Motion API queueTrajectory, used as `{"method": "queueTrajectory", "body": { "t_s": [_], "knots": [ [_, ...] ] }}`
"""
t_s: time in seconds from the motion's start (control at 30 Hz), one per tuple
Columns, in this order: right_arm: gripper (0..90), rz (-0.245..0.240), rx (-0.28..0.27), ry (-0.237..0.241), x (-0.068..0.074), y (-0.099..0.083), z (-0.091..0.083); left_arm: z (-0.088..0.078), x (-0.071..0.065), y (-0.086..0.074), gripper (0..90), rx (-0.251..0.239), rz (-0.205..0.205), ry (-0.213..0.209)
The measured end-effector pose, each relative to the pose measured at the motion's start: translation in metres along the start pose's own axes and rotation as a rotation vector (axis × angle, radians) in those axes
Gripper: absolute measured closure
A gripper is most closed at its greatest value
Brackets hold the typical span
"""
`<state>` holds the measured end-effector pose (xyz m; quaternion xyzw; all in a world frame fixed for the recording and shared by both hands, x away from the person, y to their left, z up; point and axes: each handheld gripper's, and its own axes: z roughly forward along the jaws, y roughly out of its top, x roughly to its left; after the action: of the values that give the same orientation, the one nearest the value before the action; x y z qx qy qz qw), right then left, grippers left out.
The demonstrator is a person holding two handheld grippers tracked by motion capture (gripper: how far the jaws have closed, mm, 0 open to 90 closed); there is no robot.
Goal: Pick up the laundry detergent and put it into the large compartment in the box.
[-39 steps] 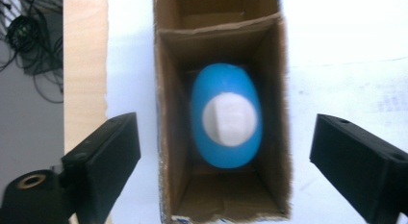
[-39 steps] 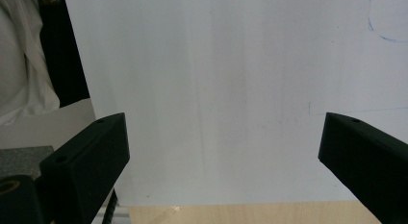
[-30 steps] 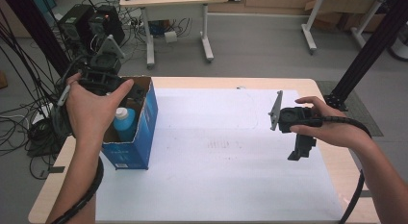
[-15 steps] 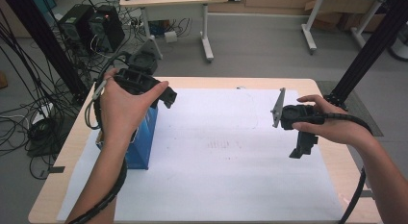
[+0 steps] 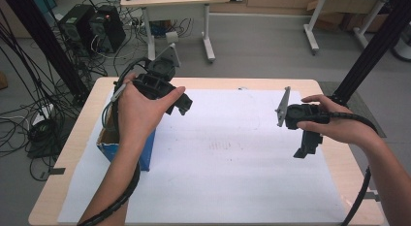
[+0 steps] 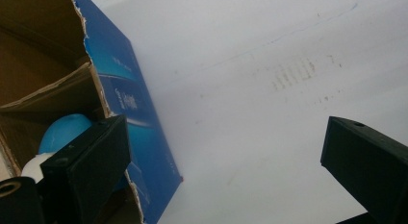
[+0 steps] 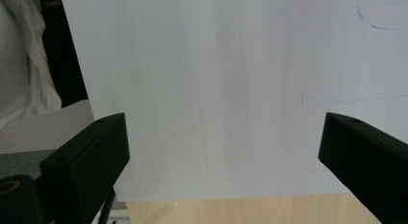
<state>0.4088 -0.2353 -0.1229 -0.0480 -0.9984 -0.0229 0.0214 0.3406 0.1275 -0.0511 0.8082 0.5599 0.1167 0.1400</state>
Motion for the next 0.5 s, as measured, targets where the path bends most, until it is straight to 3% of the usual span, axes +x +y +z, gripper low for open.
{"method": "queueTrajectory", "body": {
  "t_s": [0.5],
  "knots": [
    [3.6,-0.013,-0.005,-0.006,-0.0006,-0.0001,-0.0008,0.0001,-0.0039,-0.0006,3.9,0.003,0.014,-0.005]
  ]
}}
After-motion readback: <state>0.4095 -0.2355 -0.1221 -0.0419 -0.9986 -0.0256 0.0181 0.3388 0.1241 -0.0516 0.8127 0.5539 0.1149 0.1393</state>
